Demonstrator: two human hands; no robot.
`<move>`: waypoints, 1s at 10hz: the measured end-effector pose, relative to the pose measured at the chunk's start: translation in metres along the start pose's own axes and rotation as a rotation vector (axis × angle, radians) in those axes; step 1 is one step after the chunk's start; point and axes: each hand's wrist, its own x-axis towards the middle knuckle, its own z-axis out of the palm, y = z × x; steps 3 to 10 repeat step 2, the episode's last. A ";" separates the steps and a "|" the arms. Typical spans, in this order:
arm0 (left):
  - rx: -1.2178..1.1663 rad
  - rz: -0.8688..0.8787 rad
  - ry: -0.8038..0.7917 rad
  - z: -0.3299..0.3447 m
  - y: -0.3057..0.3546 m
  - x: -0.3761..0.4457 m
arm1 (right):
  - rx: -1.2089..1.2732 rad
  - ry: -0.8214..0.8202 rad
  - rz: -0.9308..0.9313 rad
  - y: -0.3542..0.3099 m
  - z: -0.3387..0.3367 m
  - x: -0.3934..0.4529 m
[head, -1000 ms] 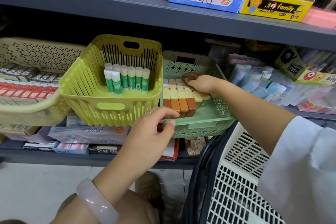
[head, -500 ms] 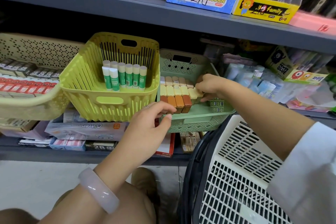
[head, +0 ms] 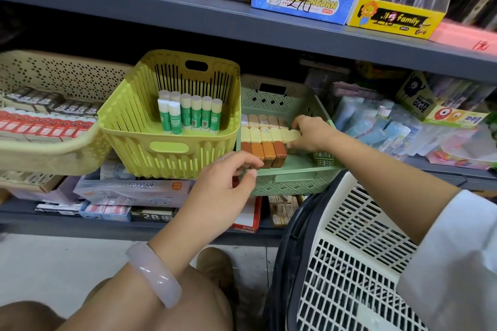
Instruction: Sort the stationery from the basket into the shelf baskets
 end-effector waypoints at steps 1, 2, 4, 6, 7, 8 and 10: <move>-0.021 -0.021 0.003 -0.002 0.001 -0.002 | 0.026 -0.063 0.016 -0.004 -0.009 -0.010; -0.091 -0.035 0.055 -0.009 0.010 -0.007 | 0.083 0.038 -0.047 -0.005 -0.033 -0.027; -0.091 -0.035 0.055 -0.009 0.010 -0.007 | 0.083 0.038 -0.047 -0.005 -0.033 -0.027; -0.091 -0.035 0.055 -0.009 0.010 -0.007 | 0.083 0.038 -0.047 -0.005 -0.033 -0.027; -0.091 -0.035 0.055 -0.009 0.010 -0.007 | 0.083 0.038 -0.047 -0.005 -0.033 -0.027; -0.091 -0.035 0.055 -0.009 0.010 -0.007 | 0.083 0.038 -0.047 -0.005 -0.033 -0.027; -0.091 -0.035 0.055 -0.009 0.010 -0.007 | 0.083 0.038 -0.047 -0.005 -0.033 -0.027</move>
